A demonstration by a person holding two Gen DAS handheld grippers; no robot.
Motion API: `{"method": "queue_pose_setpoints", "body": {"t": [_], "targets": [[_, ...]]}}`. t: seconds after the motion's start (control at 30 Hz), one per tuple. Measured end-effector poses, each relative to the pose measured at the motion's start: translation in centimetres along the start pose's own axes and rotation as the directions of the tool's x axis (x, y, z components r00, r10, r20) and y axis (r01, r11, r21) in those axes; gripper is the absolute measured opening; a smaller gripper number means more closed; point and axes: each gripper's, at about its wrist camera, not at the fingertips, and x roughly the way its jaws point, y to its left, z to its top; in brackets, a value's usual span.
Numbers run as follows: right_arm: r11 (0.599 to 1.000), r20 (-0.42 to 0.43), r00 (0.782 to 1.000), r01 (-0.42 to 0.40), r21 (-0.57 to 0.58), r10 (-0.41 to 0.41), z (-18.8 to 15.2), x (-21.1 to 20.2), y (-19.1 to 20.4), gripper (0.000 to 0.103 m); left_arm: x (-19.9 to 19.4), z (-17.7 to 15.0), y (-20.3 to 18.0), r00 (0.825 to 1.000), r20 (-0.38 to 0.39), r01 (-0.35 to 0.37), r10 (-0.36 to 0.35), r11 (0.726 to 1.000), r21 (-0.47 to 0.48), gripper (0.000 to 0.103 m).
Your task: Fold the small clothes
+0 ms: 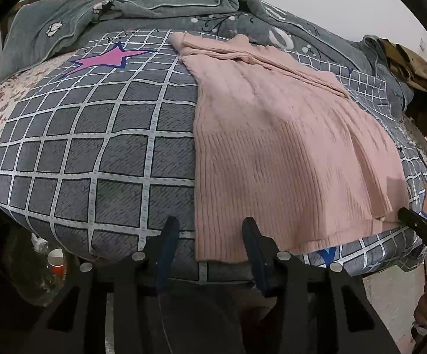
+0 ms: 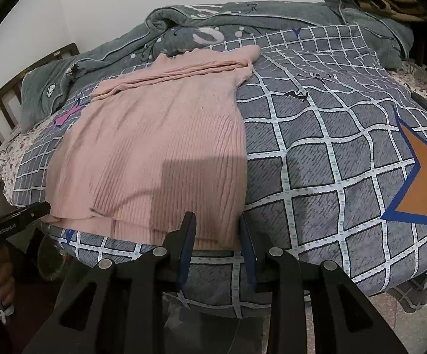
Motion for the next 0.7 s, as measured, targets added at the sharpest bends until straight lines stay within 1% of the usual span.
{"method": "queue_pose_setpoints", "body": {"t": [0.03,0.1,0.2,0.23,0.27,0.3,0.33,0.37,0.5,0.53,0.6,0.67,0.7], "targets": [[1.000,0.002,1.000,-0.002,-0.001,0.002,0.0,0.0,0.0,0.031,0.0,0.0,0.0,1.000,0.000,-0.004,0.004,1.000,0.004,0.037],[1.000,0.006,1.000,-0.003,-0.005,0.003,0.1,0.0,0.2,0.028,0.0,0.0,-0.1,1.000,-0.001,-0.006,0.006,1.000,0.008,0.027],[1.000,0.009,1.000,-0.002,-0.011,0.002,0.1,0.1,0.3,0.019,0.1,0.1,0.0,1.000,-0.005,0.006,-0.006,1.000,0.003,0.025],[1.000,0.009,1.000,0.001,-0.015,-0.001,0.1,0.2,0.4,0.018,0.1,0.1,0.0,1.000,-0.005,0.006,-0.006,1.000,0.002,0.024],[1.000,0.009,1.000,0.001,-0.016,-0.001,0.1,0.2,0.5,0.017,0.1,0.1,0.0,1.000,-0.004,0.006,-0.006,1.000,0.002,0.022],[1.000,0.011,1.000,0.001,-0.016,-0.001,0.1,0.2,0.5,0.010,0.1,0.1,0.0,1.000,-0.002,0.006,-0.006,1.000,0.002,0.017],[1.000,0.017,1.000,0.000,-0.016,0.000,0.0,0.2,0.5,0.007,0.0,0.1,0.1,1.000,0.005,0.006,-0.006,1.000,0.001,0.015],[1.000,0.024,1.000,0.000,-0.018,0.001,0.0,0.1,0.5,0.007,-0.1,0.1,0.2,1.000,0.014,0.008,-0.008,1.000,-0.002,0.011],[0.999,0.030,1.000,-0.001,-0.032,0.002,0.1,-0.1,0.6,0.008,-0.5,-0.2,0.7,0.999,0.032,0.039,-0.039,0.999,-0.019,0.011],[0.999,0.025,1.000,-0.007,-0.033,0.008,0.2,-0.1,0.6,0.010,-0.5,-0.2,0.8,0.998,0.033,0.049,-0.048,0.998,-0.027,0.011],[0.999,0.011,1.000,-0.020,-0.029,0.021,0.3,0.0,0.5,0.010,-0.5,-0.2,1.1,0.996,0.030,0.082,-0.080,0.995,-0.048,0.011],[0.999,0.015,0.999,-0.030,-0.032,0.030,0.4,0.1,0.4,0.012,-0.4,-0.3,1.2,0.994,0.031,0.107,-0.105,0.992,-0.061,0.014],[0.999,0.017,0.999,-0.033,-0.034,0.033,0.4,0.0,0.4,0.014,-0.3,-0.2,1.2,0.992,0.029,0.123,-0.122,0.990,-0.064,0.017]]}}
